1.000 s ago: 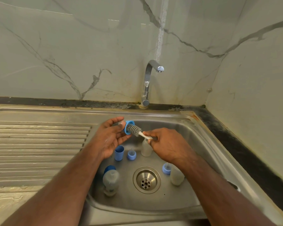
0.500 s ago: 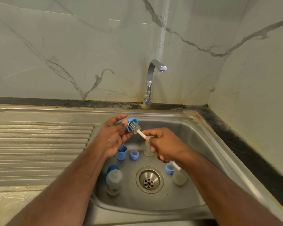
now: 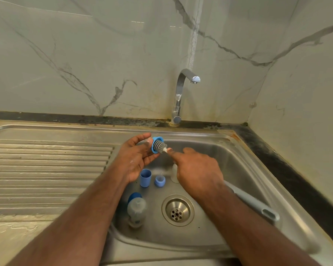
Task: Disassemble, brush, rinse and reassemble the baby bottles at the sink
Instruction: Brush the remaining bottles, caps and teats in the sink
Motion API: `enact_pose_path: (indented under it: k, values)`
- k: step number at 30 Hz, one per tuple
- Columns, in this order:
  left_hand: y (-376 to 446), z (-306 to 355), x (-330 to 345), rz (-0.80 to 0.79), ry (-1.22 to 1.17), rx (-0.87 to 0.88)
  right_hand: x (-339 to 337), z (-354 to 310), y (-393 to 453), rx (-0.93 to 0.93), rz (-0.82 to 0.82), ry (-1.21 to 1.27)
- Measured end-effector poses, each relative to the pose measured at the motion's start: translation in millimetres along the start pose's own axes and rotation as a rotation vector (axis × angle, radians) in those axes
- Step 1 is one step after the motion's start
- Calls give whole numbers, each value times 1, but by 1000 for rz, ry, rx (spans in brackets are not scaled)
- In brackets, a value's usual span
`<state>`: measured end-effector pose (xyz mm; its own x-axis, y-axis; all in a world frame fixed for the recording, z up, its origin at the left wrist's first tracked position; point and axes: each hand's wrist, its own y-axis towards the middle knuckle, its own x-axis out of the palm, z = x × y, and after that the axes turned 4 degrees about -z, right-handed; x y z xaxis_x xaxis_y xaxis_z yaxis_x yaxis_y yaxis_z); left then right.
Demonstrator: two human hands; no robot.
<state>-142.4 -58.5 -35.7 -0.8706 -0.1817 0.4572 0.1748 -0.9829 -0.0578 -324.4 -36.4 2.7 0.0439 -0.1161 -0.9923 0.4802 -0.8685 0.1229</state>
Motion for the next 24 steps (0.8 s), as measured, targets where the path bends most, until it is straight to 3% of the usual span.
enact_pose_path:
  k: [4,7,15,18,21,24]
  values:
    - [0,-1,-1,-22,29,22,6,10,9,124,-148,870]
    - [0,1,0,-22,13,56,2,21,6,188,-243,1119]
    - [-1,5,-3,27,-55,87,-11,44,-5,170,-341,1235]
    - [0,10,-12,71,-44,99,-14,57,-6,215,-248,1181]
    - [-1,-1,-11,-4,324,56,-6,65,-1,289,-150,942]
    - [-1,-16,-10,-107,681,23,3,70,2,298,-203,837]
